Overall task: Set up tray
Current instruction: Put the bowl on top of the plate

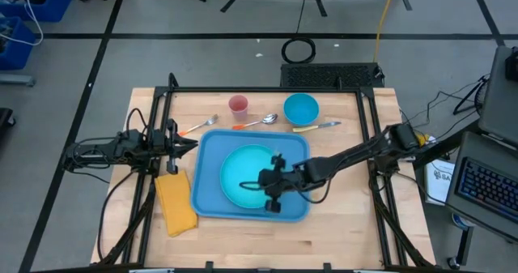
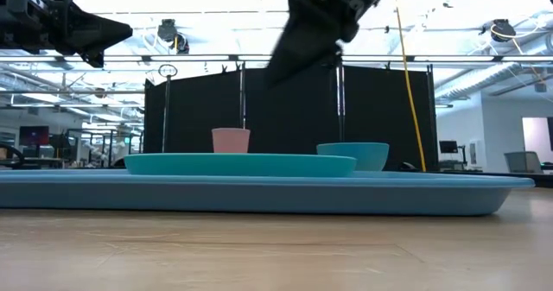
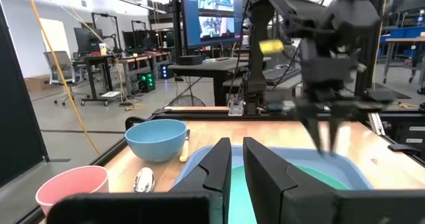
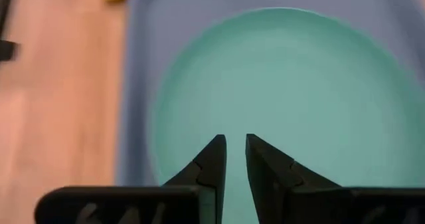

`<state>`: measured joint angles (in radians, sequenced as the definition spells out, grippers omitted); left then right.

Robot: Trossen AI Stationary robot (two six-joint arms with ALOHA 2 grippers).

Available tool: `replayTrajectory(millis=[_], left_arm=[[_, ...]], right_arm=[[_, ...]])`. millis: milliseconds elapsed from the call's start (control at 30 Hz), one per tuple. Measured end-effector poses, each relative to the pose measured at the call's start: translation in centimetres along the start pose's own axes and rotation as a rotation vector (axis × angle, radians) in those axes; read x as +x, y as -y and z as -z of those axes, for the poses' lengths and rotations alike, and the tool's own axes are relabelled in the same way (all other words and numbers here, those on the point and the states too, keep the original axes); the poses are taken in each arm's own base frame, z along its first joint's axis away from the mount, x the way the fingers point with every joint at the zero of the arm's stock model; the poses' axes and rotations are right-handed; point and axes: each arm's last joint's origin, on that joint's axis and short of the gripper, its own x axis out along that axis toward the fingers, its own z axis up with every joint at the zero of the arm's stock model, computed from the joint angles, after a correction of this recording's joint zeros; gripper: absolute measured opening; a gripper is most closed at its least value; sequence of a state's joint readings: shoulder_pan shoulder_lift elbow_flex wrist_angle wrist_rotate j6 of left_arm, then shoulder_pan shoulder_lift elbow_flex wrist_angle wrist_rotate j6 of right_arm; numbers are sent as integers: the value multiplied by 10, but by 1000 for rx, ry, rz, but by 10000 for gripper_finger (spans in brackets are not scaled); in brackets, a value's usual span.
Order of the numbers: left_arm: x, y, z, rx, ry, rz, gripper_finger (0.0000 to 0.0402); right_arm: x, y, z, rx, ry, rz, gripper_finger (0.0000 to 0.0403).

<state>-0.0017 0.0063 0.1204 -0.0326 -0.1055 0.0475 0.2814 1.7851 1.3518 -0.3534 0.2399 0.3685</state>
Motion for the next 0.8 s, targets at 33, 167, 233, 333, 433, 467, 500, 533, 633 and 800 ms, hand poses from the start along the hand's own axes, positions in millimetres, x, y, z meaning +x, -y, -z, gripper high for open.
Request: replayTrajectory(millis=[33, 167, 233, 333, 433, 467, 500, 533, 633, 800], left_arm=[[0, 0, 0, 0, 0, 0, 47], [0, 0, 0, 0, 0, 0, 47], [0, 0, 0, 0, 0, 0, 47], [0, 0, 0, 0, 0, 0, 47], [0, 0, 0, 0, 0, 0, 47], [0, 0, 0, 0, 0, 0, 47], [0, 0, 0, 0, -1, 0, 47], [0, 0, 0, 0, -1, 0, 47], [0, 0, 0, 0, -3, 1, 47], [0, 0, 1, 1, -13, 2, 47]], right_arm=[[-5, 5, -1, -5, -12, 20, 47], [-19, 28, -3, -1, -54, 129, 65], [-23, 40, -3, -13, -92, 165, 81], [-22, 58, -2, -22, -155, 210, 111], [-21, 75, -1, -6, -211, 253, 144], [-21, 81, 0, 2, -228, 266, 154], [-21, 87, 0, 11, -242, 278, 163], [-21, 92, 0, 20, -254, 289, 171], [-21, 107, -1, 55, -268, 317, 191], [-20, 132, -4, 116, -273, 357, 212]])
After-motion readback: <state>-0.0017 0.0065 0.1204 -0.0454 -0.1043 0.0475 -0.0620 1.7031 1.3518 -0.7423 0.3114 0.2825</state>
